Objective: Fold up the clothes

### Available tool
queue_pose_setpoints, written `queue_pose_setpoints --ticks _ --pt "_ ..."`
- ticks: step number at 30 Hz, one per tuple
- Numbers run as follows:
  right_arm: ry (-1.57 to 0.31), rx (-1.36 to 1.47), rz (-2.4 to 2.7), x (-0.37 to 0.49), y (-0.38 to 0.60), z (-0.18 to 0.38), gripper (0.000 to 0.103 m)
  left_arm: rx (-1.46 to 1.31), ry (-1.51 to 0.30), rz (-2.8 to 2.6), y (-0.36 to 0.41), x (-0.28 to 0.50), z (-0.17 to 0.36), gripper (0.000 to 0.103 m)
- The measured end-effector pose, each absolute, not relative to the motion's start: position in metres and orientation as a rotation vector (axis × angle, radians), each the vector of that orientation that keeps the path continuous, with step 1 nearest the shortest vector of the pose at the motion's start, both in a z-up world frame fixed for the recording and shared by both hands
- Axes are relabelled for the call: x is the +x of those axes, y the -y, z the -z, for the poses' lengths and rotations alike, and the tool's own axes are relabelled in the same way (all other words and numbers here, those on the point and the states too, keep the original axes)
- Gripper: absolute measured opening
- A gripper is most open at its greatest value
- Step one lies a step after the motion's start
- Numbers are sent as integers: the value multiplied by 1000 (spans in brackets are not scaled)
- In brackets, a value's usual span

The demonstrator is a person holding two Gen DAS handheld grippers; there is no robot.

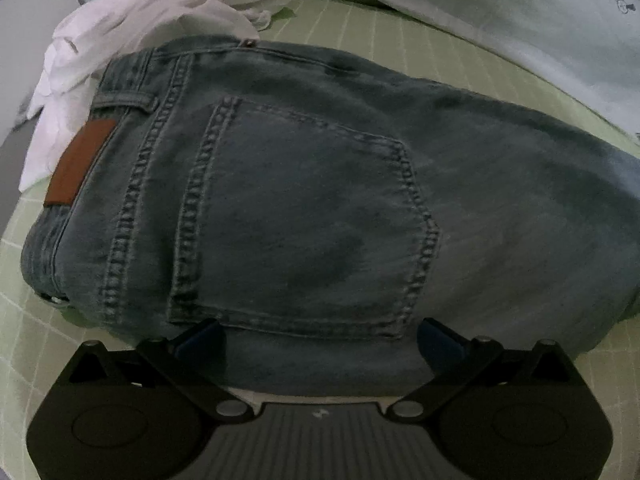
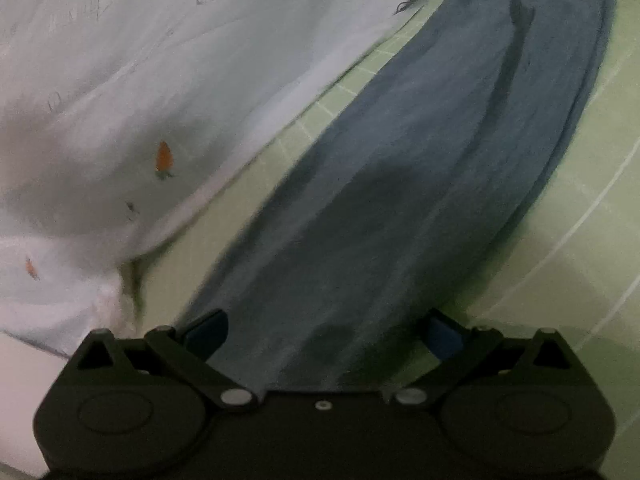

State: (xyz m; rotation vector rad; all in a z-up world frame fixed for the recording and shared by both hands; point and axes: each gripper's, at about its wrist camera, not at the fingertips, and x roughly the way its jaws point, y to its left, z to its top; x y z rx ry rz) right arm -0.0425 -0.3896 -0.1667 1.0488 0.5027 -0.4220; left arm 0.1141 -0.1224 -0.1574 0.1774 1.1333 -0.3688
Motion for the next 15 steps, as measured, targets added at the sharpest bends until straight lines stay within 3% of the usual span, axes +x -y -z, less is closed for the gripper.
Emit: queue_pose_setpoints --ticks 4,9,15 --pt "-343 1215 328 -45 381 166 103 207 -1126 415 119 111 157 103" --pt "-361 1406 278 -31 375 195 103 231 -1127 436 120 111 157 103" --pt "-365 1427 224 -15 356 200 103 252 -1115 455 120 111 158 103"
